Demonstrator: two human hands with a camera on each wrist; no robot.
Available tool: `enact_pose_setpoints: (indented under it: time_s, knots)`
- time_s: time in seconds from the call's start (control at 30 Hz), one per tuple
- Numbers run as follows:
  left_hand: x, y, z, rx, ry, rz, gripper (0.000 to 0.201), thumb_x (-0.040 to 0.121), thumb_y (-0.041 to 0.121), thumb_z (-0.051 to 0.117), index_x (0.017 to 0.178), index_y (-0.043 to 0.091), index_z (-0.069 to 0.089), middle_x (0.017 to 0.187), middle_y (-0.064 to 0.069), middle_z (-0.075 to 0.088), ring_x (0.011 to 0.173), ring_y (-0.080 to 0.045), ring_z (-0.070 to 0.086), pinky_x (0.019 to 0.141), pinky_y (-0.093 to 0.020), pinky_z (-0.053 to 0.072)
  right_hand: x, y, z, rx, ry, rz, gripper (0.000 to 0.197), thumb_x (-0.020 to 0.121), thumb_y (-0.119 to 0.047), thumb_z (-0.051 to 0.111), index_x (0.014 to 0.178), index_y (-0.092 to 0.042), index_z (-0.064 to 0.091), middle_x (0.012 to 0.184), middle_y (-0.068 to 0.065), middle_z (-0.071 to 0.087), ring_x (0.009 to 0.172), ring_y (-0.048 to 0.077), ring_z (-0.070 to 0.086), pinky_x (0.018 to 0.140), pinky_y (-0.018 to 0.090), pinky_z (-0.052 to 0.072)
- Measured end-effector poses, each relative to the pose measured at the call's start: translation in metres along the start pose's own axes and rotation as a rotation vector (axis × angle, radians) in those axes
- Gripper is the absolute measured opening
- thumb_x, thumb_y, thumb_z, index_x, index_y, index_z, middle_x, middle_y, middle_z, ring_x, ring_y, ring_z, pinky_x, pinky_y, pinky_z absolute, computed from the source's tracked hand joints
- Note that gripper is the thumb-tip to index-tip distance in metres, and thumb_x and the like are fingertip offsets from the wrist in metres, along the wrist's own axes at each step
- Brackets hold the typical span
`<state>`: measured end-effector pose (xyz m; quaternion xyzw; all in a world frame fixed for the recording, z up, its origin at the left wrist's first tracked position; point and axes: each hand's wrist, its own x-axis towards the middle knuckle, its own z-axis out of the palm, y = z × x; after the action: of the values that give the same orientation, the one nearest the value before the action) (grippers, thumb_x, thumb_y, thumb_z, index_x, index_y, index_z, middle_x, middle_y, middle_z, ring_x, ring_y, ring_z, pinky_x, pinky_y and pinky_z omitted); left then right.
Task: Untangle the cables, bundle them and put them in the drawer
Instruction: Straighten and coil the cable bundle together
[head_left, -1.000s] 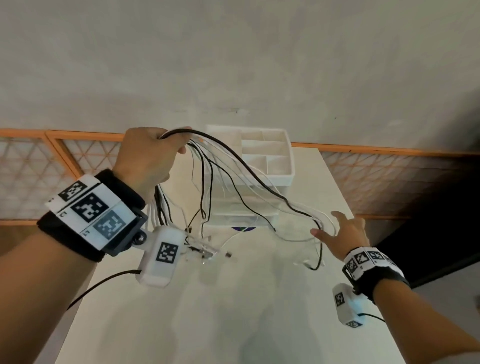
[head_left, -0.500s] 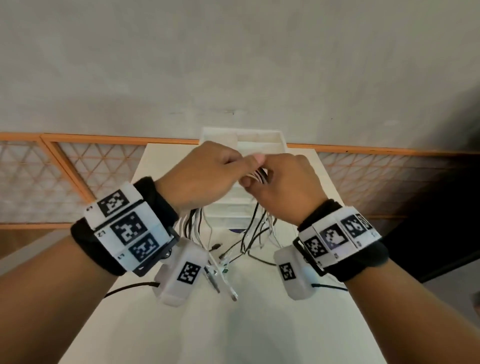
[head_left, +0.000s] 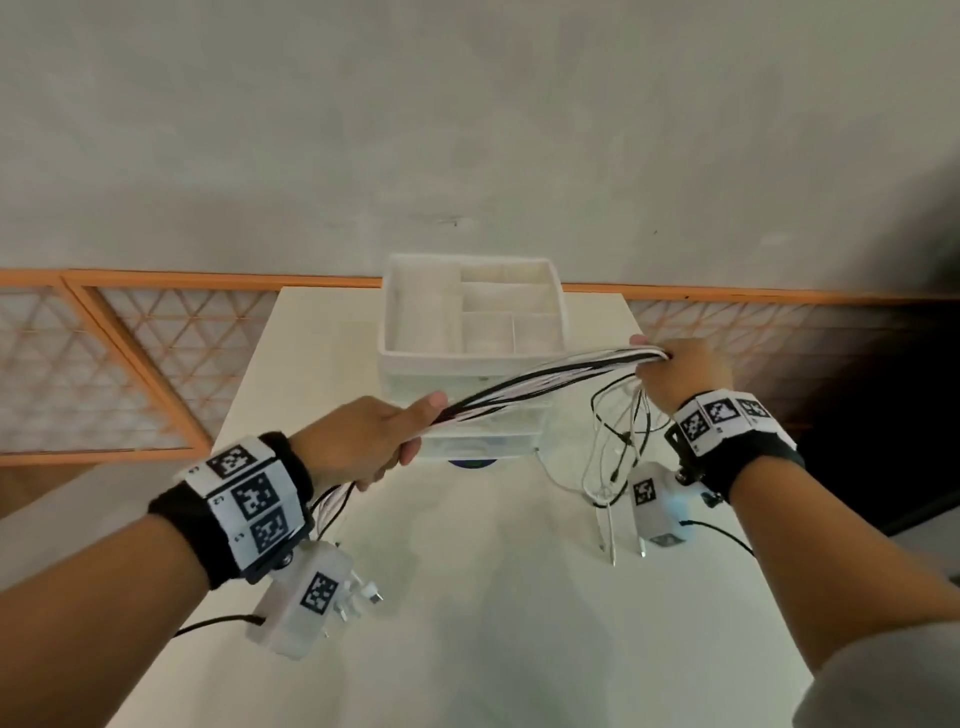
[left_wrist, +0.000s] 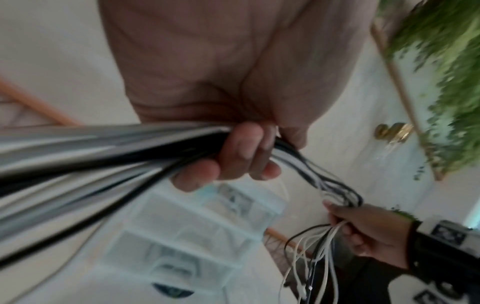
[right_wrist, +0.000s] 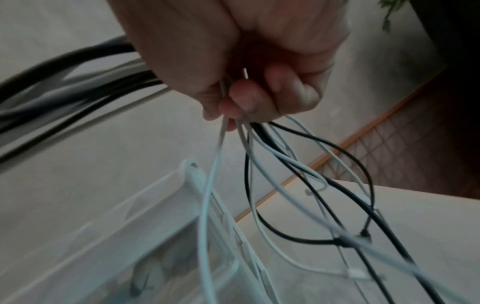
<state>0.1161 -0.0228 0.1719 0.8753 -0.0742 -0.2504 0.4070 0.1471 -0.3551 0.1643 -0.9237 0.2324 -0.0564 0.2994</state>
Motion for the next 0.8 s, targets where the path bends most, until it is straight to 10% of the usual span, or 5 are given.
enact_pose_setpoints:
  time_s: [0.2,0.37,0.6,0.8]
  knots:
    - [0.011,-0.049,-0.009,0.003,0.007,-0.112,0.082,0.074,0.09,0.027,0.062,0.012,0.049,0.046,0.001,0.032,0.045,-0.016,0.032,0.056,-0.027,0.042,0.06,0.013,-0.008,0.441,-0.009,0.189,0.008,0.073,-0.021,0.064,0.068,-0.022,0.07,0.078,0.01,0.071,0.068,0.023,0.064,0.069,0.04,0.054]
    - [0.028,-0.042,-0.019,-0.13,0.239,-0.037,0.065,0.087,0.072,0.04,0.058,0.015,0.049,0.049,0.003,0.026,0.045,-0.015,0.024,0.05,-0.026,0.025,0.08,-0.028,-0.019,0.689,0.076,0.05,0.03,0.092,0.006,0.047,0.076,-0.015,0.063,0.069,0.015,0.063,0.053,0.019,0.059,0.044,0.022,0.046]
    - [0.045,-0.018,-0.033,-0.167,0.468,0.078,0.06,0.093,0.057,0.05,0.073,0.002,0.061,0.056,0.004,0.035,0.048,-0.012,0.03,0.051,-0.026,0.029,0.107,-0.009,0.018,0.994,0.134,0.071,0.043,0.091,0.005,0.049,0.079,-0.031,0.069,0.076,0.007,0.069,0.06,0.016,0.063,0.058,0.029,0.05]
    - [0.045,-0.026,-0.011,-0.035,0.415,0.042,0.052,0.092,0.053,0.055,0.064,0.01,0.059,0.049,0.004,0.032,0.043,-0.013,0.028,0.052,-0.028,0.028,0.073,0.085,0.098,0.809,-0.048,0.303,0.02,0.093,0.003,0.055,0.109,-0.001,0.067,0.078,0.011,0.072,0.063,0.02,0.062,0.054,0.028,0.043]
